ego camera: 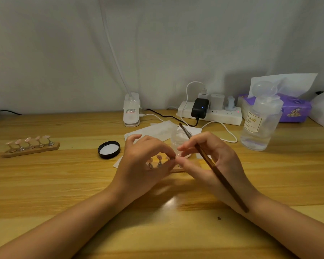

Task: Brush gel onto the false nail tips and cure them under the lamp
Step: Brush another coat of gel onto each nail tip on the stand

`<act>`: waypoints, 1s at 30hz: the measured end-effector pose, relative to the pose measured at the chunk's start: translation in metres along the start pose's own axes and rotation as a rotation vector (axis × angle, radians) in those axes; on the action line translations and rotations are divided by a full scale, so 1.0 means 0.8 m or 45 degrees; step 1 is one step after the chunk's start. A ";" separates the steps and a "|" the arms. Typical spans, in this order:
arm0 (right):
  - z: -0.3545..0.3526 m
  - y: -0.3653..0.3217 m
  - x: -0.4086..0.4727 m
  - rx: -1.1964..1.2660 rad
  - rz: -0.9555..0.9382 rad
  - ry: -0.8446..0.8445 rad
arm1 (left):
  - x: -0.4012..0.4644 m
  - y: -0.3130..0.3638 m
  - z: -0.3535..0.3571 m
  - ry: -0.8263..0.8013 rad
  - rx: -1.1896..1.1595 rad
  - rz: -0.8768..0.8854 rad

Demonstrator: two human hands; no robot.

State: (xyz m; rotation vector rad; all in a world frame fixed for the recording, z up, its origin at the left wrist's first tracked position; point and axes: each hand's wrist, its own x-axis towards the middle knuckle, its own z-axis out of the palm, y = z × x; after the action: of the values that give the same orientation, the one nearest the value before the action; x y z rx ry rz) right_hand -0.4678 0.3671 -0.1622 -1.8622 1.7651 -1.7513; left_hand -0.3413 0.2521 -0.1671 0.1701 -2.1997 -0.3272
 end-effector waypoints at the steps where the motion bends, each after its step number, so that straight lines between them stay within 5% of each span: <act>1: -0.002 -0.002 0.002 -0.006 0.002 0.020 | 0.000 0.000 -0.001 -0.003 -0.029 -0.038; 9: -0.033 0.001 0.046 0.127 0.401 0.264 | 0.003 0.000 -0.004 0.002 -0.230 -0.180; 21: -0.001 0.023 0.102 -0.584 0.271 -0.242 | 0.003 0.000 -0.006 -0.009 -0.247 -0.262; 30: -0.038 0.024 0.113 -0.140 0.417 0.058 | 0.003 0.001 -0.005 -0.004 -0.264 -0.335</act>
State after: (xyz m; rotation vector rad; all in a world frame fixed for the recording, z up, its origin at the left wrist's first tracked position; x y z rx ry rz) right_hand -0.5268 0.3159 -0.1045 -1.4679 2.0789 -1.6155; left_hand -0.3394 0.2512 -0.1628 0.3449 -2.1313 -0.6988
